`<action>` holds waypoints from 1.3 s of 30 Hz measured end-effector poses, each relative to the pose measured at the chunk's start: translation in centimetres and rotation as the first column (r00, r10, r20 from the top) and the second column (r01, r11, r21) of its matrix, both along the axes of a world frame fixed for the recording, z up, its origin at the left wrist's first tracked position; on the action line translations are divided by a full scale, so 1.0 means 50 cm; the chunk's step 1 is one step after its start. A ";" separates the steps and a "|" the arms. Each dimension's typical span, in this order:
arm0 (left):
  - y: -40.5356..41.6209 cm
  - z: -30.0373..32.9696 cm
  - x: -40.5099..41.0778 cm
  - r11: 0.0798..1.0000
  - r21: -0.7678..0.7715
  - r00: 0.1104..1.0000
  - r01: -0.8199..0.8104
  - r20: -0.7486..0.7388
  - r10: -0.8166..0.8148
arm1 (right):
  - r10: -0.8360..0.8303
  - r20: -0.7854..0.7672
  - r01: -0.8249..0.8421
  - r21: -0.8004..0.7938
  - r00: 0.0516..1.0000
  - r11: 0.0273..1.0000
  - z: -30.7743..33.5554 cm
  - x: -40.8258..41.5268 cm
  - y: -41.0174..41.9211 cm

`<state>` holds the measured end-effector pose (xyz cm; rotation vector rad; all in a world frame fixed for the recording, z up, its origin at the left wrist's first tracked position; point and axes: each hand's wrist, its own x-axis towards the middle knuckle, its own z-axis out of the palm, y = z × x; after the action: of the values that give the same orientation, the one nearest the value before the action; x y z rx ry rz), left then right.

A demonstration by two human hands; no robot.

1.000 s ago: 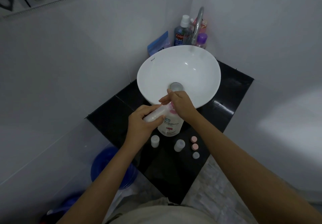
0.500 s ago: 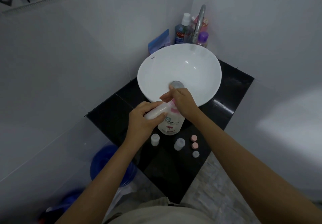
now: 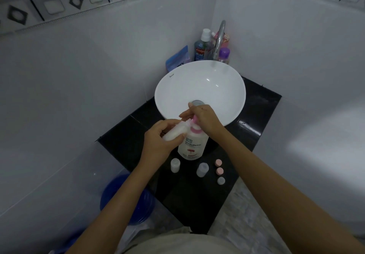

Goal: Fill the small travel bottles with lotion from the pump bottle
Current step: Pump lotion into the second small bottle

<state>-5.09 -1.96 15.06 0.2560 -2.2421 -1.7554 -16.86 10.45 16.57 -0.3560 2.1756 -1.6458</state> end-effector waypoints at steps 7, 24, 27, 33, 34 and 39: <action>-0.004 -0.011 0.008 0.996 -0.088 1.000 0.023 0.005 -0.022 | -0.001 -0.001 0.001 -0.028 1.000 1.000 -0.001 0.001 -0.002; -0.016 -0.005 0.033 0.994 -0.105 1.000 0.006 -0.027 -0.009 | -0.037 -0.002 0.037 -0.041 0.999 0.998 -0.005 0.001 -0.004; -0.012 -0.033 0.050 0.991 -0.125 0.999 0.052 0.023 -0.049 | -0.044 0.007 0.045 -0.047 0.999 0.998 -0.007 0.000 -0.005; 0.016 -0.093 0.059 0.972 -0.160 0.980 0.171 0.129 -0.151 | -0.048 0.011 0.048 -0.051 0.999 0.998 -0.011 -0.003 -0.005; 0.022 -0.099 0.058 0.965 -0.180 0.978 0.188 0.127 -0.167 | -0.048 0.013 0.049 -0.051 0.999 0.998 -0.011 -0.002 -0.005; 0.033 -0.132 0.039 0.910 -0.335 0.968 0.246 0.139 -0.211 | -0.051 0.016 0.052 -0.050 0.999 0.997 -0.012 -0.003 -0.005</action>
<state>-3.16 -0.29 8.44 0.0027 -2.6999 -1.4291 -17.03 10.18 15.97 -0.3037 2.1523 -1.7281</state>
